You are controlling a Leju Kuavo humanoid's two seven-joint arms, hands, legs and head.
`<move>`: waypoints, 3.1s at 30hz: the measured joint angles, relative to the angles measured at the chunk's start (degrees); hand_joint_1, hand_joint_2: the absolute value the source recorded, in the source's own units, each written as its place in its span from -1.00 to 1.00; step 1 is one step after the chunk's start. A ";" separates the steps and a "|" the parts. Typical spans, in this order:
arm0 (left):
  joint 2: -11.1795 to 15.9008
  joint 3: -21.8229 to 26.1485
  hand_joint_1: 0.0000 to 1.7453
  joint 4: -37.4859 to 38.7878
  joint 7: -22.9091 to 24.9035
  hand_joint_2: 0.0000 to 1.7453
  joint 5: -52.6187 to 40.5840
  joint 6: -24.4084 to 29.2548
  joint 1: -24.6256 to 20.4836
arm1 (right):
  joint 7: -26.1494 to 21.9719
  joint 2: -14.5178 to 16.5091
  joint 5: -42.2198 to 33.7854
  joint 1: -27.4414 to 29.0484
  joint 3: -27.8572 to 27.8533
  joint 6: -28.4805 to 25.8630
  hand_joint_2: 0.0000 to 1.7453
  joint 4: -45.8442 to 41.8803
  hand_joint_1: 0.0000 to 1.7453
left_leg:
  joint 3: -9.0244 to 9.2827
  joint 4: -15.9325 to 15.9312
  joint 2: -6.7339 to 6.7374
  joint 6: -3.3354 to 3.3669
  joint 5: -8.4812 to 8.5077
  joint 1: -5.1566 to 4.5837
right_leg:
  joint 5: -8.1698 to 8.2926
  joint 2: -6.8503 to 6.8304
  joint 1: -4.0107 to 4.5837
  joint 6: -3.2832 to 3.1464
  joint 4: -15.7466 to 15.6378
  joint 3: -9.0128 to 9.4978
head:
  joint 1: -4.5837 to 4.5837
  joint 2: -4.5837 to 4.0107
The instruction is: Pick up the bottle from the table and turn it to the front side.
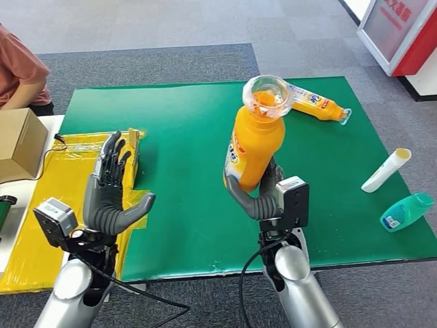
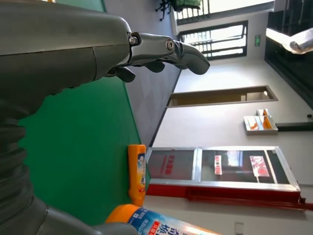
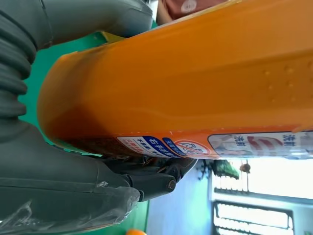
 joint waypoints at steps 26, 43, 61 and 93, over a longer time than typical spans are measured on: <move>0.74 -7.66 -1.00 5.41 5.65 1.00 6.18 -4.85 -8.14 | -0.10 0.85 16.13 -3.16 7.07 -10.91 1.00 5.61 1.00 | 0.00 0.00 0.00 0.00 0.00 0.00 | 0.00 0.00 0.00 -0.01 0.00 -0.01 | -0.01 0.00; 0.59 -10.69 -1.00 7.76 6.96 1.00 5.30 -5.90 -11.92 | 0.69 1.69 21.72 -4.31 10.19 -12.69 1.00 9.59 1.00 | -0.01 0.00 0.00 0.00 0.00 0.00 | 0.00 0.00 0.00 -0.01 0.00 -0.02 | -0.01 0.00; -0.39 -11.83 -0.88 8.75 7.98 1.00 3.34 -6.25 -13.91 | 1.97 2.87 25.15 -5.07 12.50 -13.96 1.00 13.43 1.00 | 0.00 0.00 0.00 0.00 0.00 0.00 | 0.00 0.00 0.00 -0.01 0.00 -0.02 | -0.01 0.00; -0.56 -12.05 1.00 8.39 5.56 1.00 1.92 -3.30 -12.52 | 2.74 3.61 23.96 -5.06 12.33 -13.06 1.00 16.03 -1.00 | -0.01 0.00 0.00 -0.01 0.00 0.00 | 0.00 0.01 0.00 -0.01 0.00 -0.01 | -0.01 0.00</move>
